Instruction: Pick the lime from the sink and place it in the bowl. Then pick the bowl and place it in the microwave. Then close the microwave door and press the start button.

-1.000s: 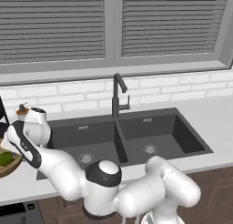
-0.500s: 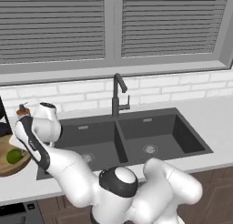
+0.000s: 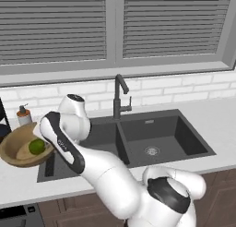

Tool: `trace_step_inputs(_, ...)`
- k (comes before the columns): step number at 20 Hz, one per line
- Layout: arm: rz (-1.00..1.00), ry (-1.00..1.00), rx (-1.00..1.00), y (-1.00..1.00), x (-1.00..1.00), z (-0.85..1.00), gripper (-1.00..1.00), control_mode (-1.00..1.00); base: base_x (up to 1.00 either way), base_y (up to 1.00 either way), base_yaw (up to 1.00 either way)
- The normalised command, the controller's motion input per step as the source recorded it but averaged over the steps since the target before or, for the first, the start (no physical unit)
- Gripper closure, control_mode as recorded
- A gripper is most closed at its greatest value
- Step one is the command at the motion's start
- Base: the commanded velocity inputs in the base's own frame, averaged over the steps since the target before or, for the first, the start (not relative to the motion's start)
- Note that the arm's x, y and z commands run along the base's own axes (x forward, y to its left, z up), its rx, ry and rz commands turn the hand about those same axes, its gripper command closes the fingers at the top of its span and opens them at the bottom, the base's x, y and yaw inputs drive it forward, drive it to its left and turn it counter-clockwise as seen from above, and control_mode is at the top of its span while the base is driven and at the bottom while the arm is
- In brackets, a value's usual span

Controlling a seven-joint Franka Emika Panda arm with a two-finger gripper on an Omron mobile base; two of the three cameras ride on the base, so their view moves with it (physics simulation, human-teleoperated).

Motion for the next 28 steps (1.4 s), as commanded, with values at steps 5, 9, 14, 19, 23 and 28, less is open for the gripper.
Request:
trace_step_inputs(5, -0.19, -0.08, 0.0, -0.91, -0.52, 0.74, 1.0, -1.0, 0.0, 0.0, 0.0)
trace_step_inputs(9, -0.2, -0.09, 0.02, -0.85, -0.68, 0.74, 1.0, -1.0, 0.0, 0.0, 0.0)
trace_step_inputs(14, -0.21, -0.12, 0.03, -0.81, -0.91, 0.61, 1.0, -1.0, 0.0, 0.0, 0.0)
trace_step_inputs(19, -0.17, -0.12, 0.02, -0.84, -0.9, 0.54, 1.0, -1.0, 0.0, 0.0, 0.0)
trace_step_inputs(23, -0.16, -0.1, 0.0, -0.89, -0.7, 0.64, 1.0, -1.0, 0.0, 0.0, 0.0)
trace_step_inputs(28, -0.18, -0.04, 0.0, -0.86, -0.48, 0.58, 1.0, -1.0, 0.0, 0.0, 0.0)
